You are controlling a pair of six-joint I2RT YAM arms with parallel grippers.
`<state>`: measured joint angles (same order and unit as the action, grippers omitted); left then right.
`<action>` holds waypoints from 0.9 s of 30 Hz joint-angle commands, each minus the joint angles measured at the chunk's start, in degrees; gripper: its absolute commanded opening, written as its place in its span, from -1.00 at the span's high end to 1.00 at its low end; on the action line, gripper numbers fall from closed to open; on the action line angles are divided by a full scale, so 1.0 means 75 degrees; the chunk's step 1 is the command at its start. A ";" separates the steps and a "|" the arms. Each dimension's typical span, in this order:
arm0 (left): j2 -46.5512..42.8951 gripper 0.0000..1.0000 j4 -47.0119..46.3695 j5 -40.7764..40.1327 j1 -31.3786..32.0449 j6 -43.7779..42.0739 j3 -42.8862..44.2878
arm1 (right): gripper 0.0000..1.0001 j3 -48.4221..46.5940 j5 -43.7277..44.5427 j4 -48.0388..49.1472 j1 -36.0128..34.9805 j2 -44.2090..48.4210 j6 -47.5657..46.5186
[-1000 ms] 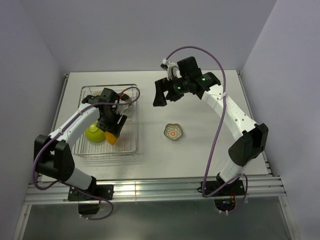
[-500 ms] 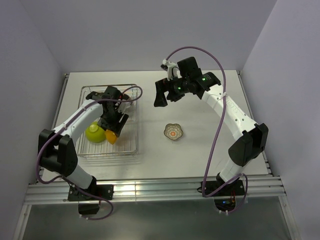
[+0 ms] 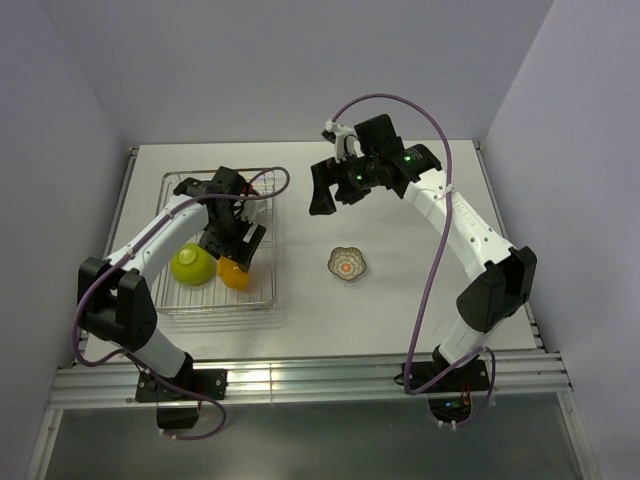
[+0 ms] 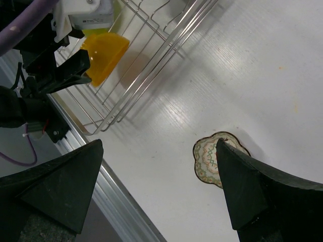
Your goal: Load the bowls into the dish rack
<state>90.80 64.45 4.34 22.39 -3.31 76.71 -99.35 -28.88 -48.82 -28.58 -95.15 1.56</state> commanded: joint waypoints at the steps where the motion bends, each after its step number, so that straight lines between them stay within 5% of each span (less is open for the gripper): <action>1: 0.0045 -0.75 0.0079 0.0324 0.0061 0.0125 0.0296 | -1.00 -0.0312 0.0125 -0.0018 0.0095 0.0066 -0.0126; 2: 0.0068 -0.98 0.0091 0.0359 0.0061 0.0125 0.0296 | -0.99 -0.0323 0.0136 -0.0018 0.0096 0.0055 -0.0126; 6: 0.0127 -0.98 0.0138 0.0756 0.0085 0.0160 0.0354 | -1.00 -0.0394 0.0160 -0.0100 0.0142 0.0031 -0.0126; 13: -0.0258 -0.69 -0.0014 0.1752 0.0073 0.0160 0.0226 | -1.00 -0.0184 0.0008 0.0040 0.0271 0.0160 -0.0126; 16: -0.0761 -0.43 -0.0540 0.1732 0.0038 0.0370 0.0284 | -0.96 -0.0101 -0.0121 0.0099 0.0330 0.0230 -0.0126; 20: -0.0951 0.34 -0.1069 0.1286 -0.0219 0.0711 0.0518 | -0.85 -0.0031 -0.0309 0.0122 0.0423 0.0300 -0.0115; 23: -0.0659 0.70 -0.0847 0.1541 -0.0570 0.0559 0.0635 | -0.75 0.0063 -0.0367 0.0146 0.0494 0.0382 -0.0091; 27: -0.0283 0.96 -0.0834 0.1624 -0.0876 0.0219 0.0496 | -0.65 0.0297 -0.0426 0.0239 0.0541 0.0476 -0.0044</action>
<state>86.80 58.98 15.20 17.34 0.12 80.34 -98.00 -30.87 -48.75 -25.12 -94.87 1.45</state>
